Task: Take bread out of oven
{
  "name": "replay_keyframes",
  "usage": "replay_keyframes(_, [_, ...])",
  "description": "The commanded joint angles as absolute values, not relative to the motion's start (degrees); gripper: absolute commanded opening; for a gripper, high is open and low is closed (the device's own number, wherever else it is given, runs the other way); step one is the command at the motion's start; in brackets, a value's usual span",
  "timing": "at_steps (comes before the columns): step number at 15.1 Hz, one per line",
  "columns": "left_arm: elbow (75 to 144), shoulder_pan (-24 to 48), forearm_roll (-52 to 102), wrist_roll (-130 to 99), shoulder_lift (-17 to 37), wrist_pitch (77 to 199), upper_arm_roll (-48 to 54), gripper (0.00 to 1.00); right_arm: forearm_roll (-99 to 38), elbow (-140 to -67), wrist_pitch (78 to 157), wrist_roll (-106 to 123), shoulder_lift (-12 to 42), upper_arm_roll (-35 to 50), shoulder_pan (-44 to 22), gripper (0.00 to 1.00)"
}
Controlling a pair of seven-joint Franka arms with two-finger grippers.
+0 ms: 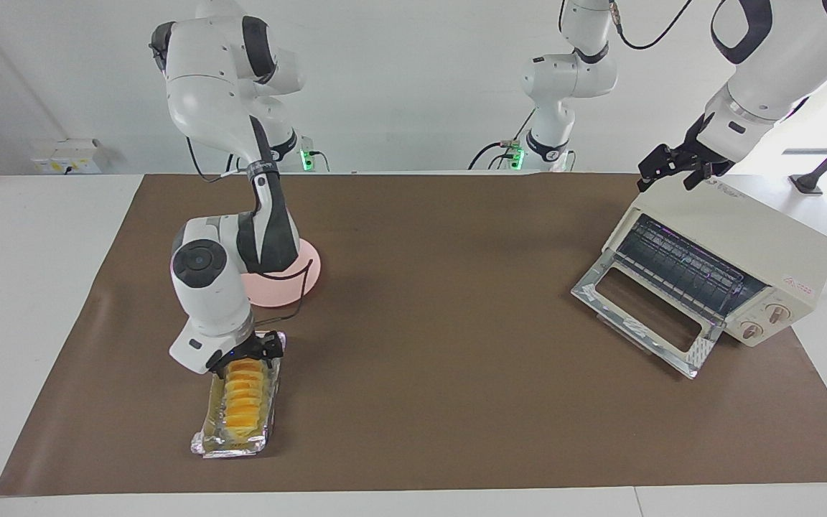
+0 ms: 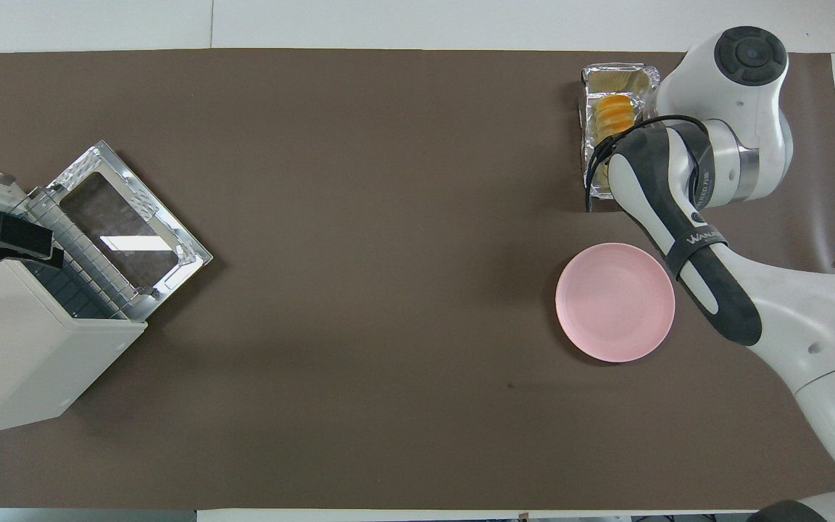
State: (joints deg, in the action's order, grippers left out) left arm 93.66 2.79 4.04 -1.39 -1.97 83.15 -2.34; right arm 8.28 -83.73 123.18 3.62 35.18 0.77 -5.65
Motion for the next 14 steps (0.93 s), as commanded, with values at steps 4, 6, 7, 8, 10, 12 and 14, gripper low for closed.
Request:
replay_keyframes(4, [95.71,3.08,3.08,-1.85,-3.69,84.29,-2.46,1.00,10.63,-88.06,132.35,4.75,35.33,1.05,-2.90,0.84])
replay_keyframes(6, [95.71,3.08,3.08,-1.85,-3.69,84.29,-2.46,1.00,10.28,-88.86,133.59,4.75,35.25,1.14,-2.81,0.64])
replay_keyframes(7, [95.71,3.08,3.08,-1.85,-3.69,84.29,-2.46,1.00,10.11,-88.77,133.51,4.92,35.24,1.14,-2.81,0.49])
replay_keyframes(8, [95.71,2.99,3.08,-1.85,-3.69,84.29,-2.46,1.00,9.85,-88.77,133.42,5.01,35.24,1.14,-2.55,0.27])
replay_keyframes(10, [95.71,3.08,3.08,-1.85,-3.69,84.29,-2.46,1.00,9.84,-88.68,133.07,5.01,35.24,1.23,-2.46,0.00])
replay_keyframes(12, [95.71,3.08,3.08,-1.85,-3.69,84.29,-2.55,1.00,9.93,-88.59,132.63,5.01,35.16,1.23,-2.55,0.00])
replay_keyframes(14, [95.71,3.08,3.08,-1.85,-3.69,84.29,-2.55,1.00,9.84,-87.98,129.40,5.01,34.89,1.41,-2.46,0.00])
